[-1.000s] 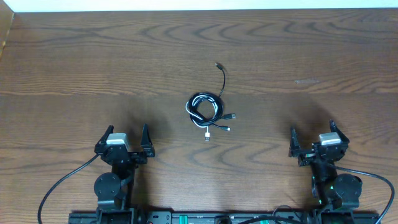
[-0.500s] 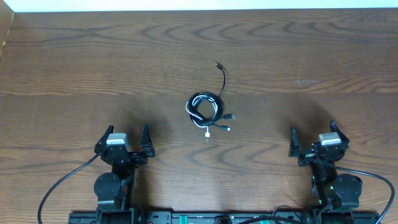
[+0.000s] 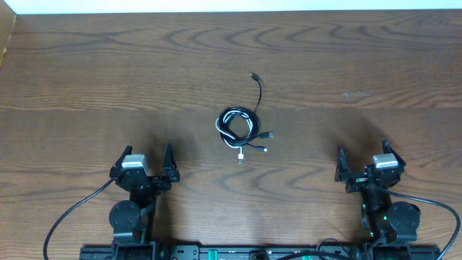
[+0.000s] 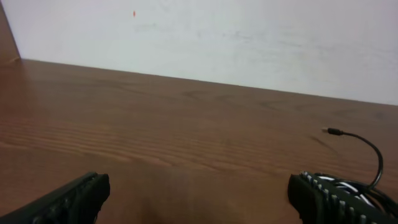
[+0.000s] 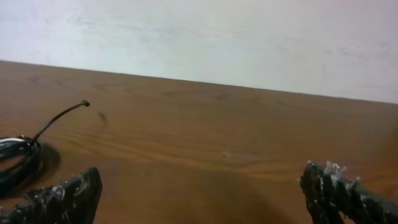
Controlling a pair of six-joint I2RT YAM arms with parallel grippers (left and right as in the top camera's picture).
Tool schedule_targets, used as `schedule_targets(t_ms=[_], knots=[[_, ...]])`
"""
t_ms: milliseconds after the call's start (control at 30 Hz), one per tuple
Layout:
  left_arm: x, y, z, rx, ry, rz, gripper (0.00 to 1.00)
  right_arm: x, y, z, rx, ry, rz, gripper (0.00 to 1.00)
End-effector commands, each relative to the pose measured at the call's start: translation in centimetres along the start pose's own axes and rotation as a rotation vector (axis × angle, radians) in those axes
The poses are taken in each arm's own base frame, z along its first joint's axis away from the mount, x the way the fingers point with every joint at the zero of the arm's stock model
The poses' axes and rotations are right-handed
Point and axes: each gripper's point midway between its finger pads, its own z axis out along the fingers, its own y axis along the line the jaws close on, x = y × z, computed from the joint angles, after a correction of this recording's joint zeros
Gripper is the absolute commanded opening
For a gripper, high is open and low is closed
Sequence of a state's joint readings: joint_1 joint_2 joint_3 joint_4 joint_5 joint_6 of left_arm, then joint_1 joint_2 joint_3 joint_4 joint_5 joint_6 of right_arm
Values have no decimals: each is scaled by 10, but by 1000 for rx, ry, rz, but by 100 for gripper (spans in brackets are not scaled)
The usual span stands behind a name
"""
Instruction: Untangle cables
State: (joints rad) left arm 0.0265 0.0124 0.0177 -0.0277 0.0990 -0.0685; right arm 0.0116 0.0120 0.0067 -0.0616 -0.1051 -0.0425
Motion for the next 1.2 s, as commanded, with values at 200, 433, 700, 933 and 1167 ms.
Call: schedule_targets(t_ms=[200, 433, 700, 933, 1167], knots=[[5, -2, -2, -12, 184, -45, 97, -12, -7, -5, 45, 50, 53, 99], [-10, -3, 6, -34, 332, -54, 97, -16, -8, -1, 49, 177, 142, 99], [-25, -5, 8, -77, 607, -69, 97, -22, -7, 12, 55, 442, 217, 99], [-31, -17, -11, -61, 830, -111, 97, -30, -8, 18, 59, 719, 209, 99], [-42, -23, -8, -58, 787, -187, 97, -61, 29, 37, -176, 618, 262, 99]])
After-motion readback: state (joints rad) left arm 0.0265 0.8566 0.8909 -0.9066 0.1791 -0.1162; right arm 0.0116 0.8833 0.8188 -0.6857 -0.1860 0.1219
